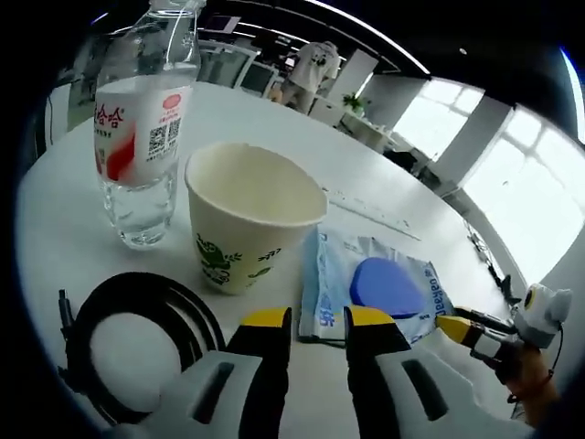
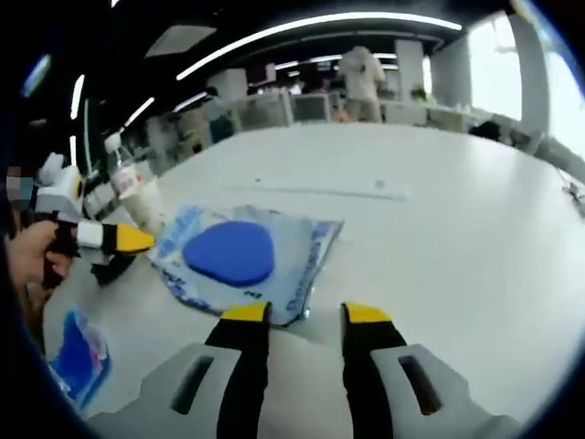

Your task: Arrange the tabletop items into an orderly group along one side of the table until the central work area is clear of visible clutter.

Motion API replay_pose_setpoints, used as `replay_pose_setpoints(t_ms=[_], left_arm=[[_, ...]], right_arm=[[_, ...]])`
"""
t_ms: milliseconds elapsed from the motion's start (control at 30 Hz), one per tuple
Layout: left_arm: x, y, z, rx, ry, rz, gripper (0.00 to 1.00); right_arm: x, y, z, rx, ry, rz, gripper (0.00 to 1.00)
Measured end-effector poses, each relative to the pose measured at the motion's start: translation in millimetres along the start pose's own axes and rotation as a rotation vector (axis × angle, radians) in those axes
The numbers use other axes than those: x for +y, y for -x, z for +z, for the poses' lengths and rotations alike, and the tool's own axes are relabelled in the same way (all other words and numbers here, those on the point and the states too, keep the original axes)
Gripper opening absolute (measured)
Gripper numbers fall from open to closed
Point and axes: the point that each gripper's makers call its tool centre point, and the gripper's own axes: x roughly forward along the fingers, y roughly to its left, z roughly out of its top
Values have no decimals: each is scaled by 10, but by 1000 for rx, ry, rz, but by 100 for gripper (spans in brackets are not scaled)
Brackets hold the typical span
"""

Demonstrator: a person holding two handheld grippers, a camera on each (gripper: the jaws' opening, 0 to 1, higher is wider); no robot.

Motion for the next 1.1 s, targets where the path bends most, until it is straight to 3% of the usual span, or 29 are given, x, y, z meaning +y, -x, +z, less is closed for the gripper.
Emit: replay_pose_setpoints(t_ms=[200,267,433,567,800,967,1033,1100], left_arm=[[-92,111,32,-3,-16,-29,34],[-72,171,74,-29,-80,-9,40],[-151,333,75,-41,-99,-48,43],[-220,484,130,-57,-159,-80,50],[-318,706,224,-89,-259,-133,63],[-318,844,219,-102,-288,-144,73],[-321,889,243,-138,-282,-157,78],[-294,922,207,-124,-296,-154,83]], right_arm=[[33,87,108,-50,-25,25,52],[58,127,128,-51,-14,29,59],[158,248,158,-56,8,56,66],[240,379,204,-76,30,77,68],[499,620,204,-93,117,181,73],[689,747,130,-72,176,233,81],[784,787,72,-56,184,260,84],[871,826,27,-51,202,279,85]])
